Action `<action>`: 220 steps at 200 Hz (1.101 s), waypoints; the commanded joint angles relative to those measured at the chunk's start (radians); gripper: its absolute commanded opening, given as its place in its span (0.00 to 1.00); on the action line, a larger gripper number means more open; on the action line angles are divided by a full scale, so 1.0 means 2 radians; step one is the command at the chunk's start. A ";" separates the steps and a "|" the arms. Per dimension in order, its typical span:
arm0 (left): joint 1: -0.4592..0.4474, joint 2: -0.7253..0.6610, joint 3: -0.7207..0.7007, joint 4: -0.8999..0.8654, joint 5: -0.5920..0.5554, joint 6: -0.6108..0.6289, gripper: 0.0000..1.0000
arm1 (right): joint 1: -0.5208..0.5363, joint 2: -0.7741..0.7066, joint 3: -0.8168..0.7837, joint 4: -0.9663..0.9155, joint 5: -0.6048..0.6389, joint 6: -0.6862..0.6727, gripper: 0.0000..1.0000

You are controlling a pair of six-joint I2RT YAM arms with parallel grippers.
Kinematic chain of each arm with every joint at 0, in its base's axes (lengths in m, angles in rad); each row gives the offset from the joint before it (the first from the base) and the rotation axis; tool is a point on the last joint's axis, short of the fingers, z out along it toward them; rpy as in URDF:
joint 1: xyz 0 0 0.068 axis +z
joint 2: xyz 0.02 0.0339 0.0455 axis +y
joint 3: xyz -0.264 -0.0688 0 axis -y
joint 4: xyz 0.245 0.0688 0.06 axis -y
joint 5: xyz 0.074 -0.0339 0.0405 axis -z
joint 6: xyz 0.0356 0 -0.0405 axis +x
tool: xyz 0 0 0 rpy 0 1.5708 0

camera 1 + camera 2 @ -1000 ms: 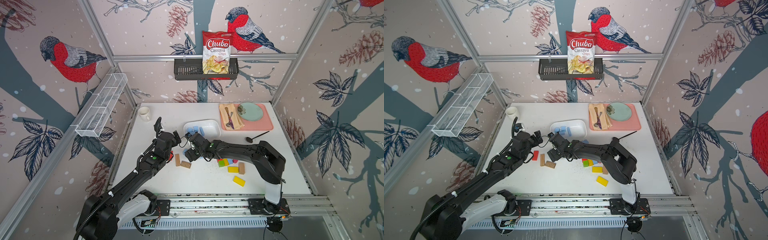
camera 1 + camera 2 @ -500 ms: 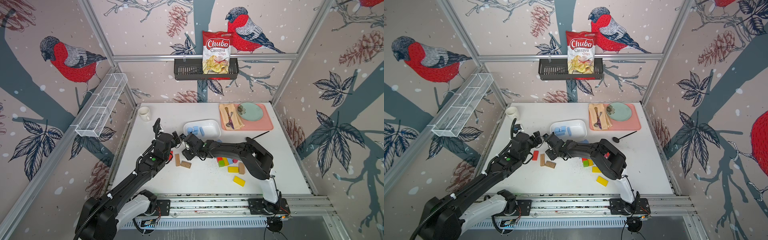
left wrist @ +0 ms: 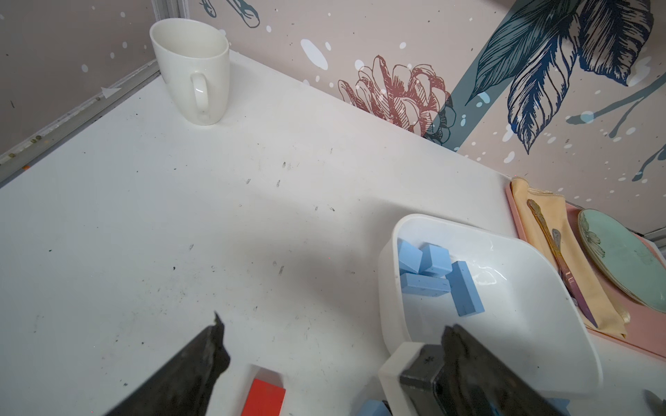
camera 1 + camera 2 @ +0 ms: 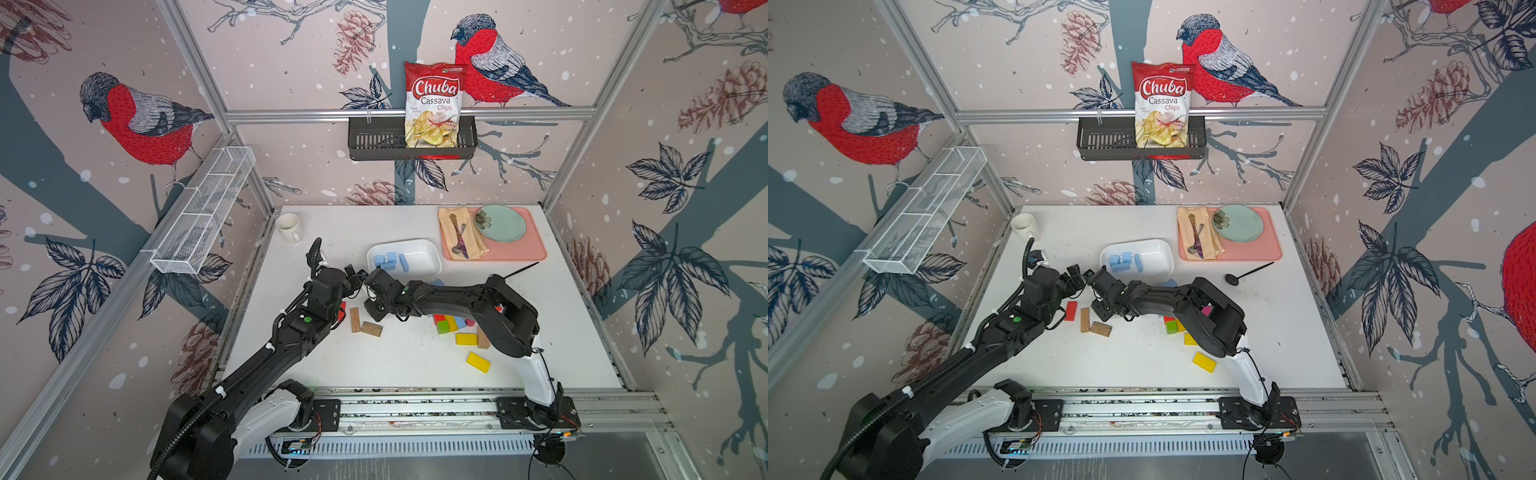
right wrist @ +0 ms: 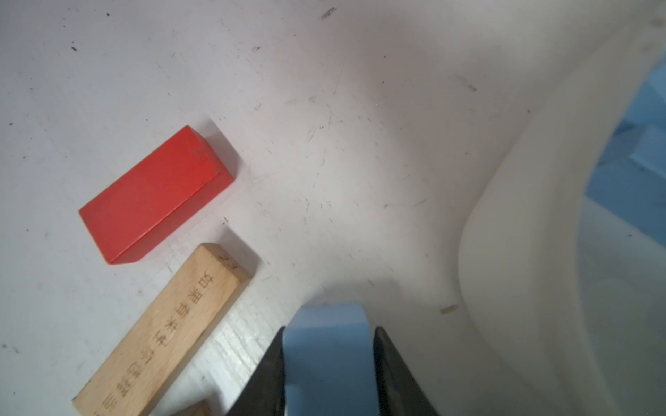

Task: Pick out the blue building blocks
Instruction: Pick up the building block from the center of the board, then place the building block in the storage box.

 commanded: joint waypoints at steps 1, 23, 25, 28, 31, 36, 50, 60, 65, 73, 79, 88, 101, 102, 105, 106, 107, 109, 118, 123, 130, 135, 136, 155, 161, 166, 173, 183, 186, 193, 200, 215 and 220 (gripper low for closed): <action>0.001 0.000 -0.002 0.018 -0.005 -0.005 0.97 | 0.002 0.003 0.005 0.001 0.010 -0.006 0.34; 0.001 -0.001 -0.002 0.018 -0.005 -0.006 0.97 | 0.003 -0.002 0.004 0.000 0.010 -0.004 0.29; 0.001 -0.001 -0.002 0.018 -0.005 -0.006 0.97 | 0.003 -0.003 0.004 0.001 0.010 -0.003 0.29; 0.001 -0.001 -0.002 0.018 -0.005 -0.006 0.97 | 0.002 -0.004 0.004 0.002 0.009 -0.003 0.28; 0.001 -0.001 -0.002 0.018 -0.005 -0.006 0.97 | 0.003 -0.005 0.003 0.003 0.009 -0.002 0.28; 0.001 -0.002 -0.002 0.019 -0.006 -0.006 0.97 | 0.002 -0.008 0.002 0.005 0.009 -0.001 0.27; 0.001 -0.003 -0.002 0.019 -0.006 -0.007 0.97 | 0.002 -0.015 -0.002 0.009 0.007 0.001 0.24; 0.001 -0.004 -0.002 0.019 -0.006 -0.007 0.97 | 0.002 -0.020 -0.002 0.011 0.005 0.004 0.22; 0.001 -0.005 -0.002 0.018 -0.007 -0.007 0.97 | 0.001 -0.024 -0.002 0.011 0.004 0.005 0.22; 0.001 -0.007 -0.001 0.017 -0.007 -0.008 0.97 | 0.000 -0.030 -0.003 0.012 0.001 0.009 0.21; 0.001 -0.009 -0.002 0.017 -0.007 -0.008 0.97 | -0.001 -0.036 -0.004 0.013 -0.002 0.011 0.20; 0.001 -0.014 -0.002 0.016 -0.006 -0.008 0.97 | -0.004 -0.048 -0.007 0.016 -0.007 0.017 0.20; 0.001 -0.021 -0.002 0.017 -0.007 -0.008 0.97 | -0.010 -0.068 -0.015 0.023 -0.015 0.028 0.19; 0.001 -0.021 -0.003 0.018 -0.007 -0.008 0.97 | -0.010 -0.070 -0.016 0.024 -0.016 0.029 0.19; 0.001 -0.023 -0.003 0.018 -0.007 -0.008 0.97 | -0.012 -0.076 -0.017 0.026 -0.018 0.032 0.19; 0.001 -0.024 -0.003 0.018 -0.007 -0.008 0.97 | -0.013 -0.077 -0.018 0.027 -0.019 0.033 0.19; 0.001 -0.024 -0.004 0.018 -0.007 -0.008 0.97 | -0.013 -0.078 -0.019 0.028 -0.020 0.035 0.19; 0.001 -0.025 -0.004 0.018 -0.007 -0.008 0.97 | -0.015 -0.083 -0.020 0.028 -0.022 0.037 0.19; 0.001 -0.029 -0.006 0.021 -0.007 -0.006 0.97 | -0.022 -0.100 -0.027 0.034 -0.028 0.046 0.19; 0.001 -0.031 -0.007 0.024 -0.005 -0.005 0.97 | -0.027 -0.110 -0.031 0.036 -0.030 0.051 0.19; 0.001 -0.033 -0.009 0.026 -0.003 -0.004 0.97 | -0.034 -0.123 -0.035 0.040 -0.034 0.058 0.19; 0.001 -0.036 -0.011 0.028 0.000 -0.003 0.97 | -0.039 -0.131 -0.037 0.040 -0.036 0.062 0.19; 0.001 -0.036 -0.011 0.029 0.001 -0.003 0.97 | -0.041 -0.133 -0.038 0.041 -0.036 0.063 0.19; 0.001 -0.043 -0.020 0.046 0.018 0.002 0.97 | -0.063 -0.153 -0.037 0.034 -0.021 0.069 0.19; 0.001 -0.046 -0.023 0.052 0.025 0.004 0.97 | -0.071 -0.155 -0.034 0.028 -0.012 0.071 0.19; 0.001 -0.048 -0.024 0.056 0.030 0.007 0.97 | -0.078 -0.154 -0.030 0.021 -0.005 0.072 0.19; 0.001 -0.049 -0.026 0.059 0.037 0.009 0.97 | -0.090 -0.151 -0.024 0.011 0.003 0.076 0.19; 0.001 -0.051 -0.028 0.066 0.046 0.013 0.97 | -0.108 -0.142 -0.012 -0.004 0.008 0.085 0.19; 0.001 -0.051 -0.028 0.068 0.050 0.015 0.97 | -0.113 -0.140 -0.008 -0.009 0.010 0.087 0.19; 0.001 -0.052 -0.028 0.071 0.057 0.018 0.97 | -0.125 -0.131 -0.001 -0.019 0.017 0.089 0.19; 0.001 -0.052 -0.029 0.075 0.063 0.020 0.97 | -0.133 -0.121 0.006 -0.025 0.029 0.089 0.19; 0.001 -0.053 -0.033 0.087 0.078 0.026 0.97 | -0.151 -0.096 0.023 -0.039 0.052 0.086 0.19; 0.001 -0.053 -0.034 0.091 0.083 0.027 0.97 | -0.156 -0.087 0.030 -0.045 0.056 0.086 0.19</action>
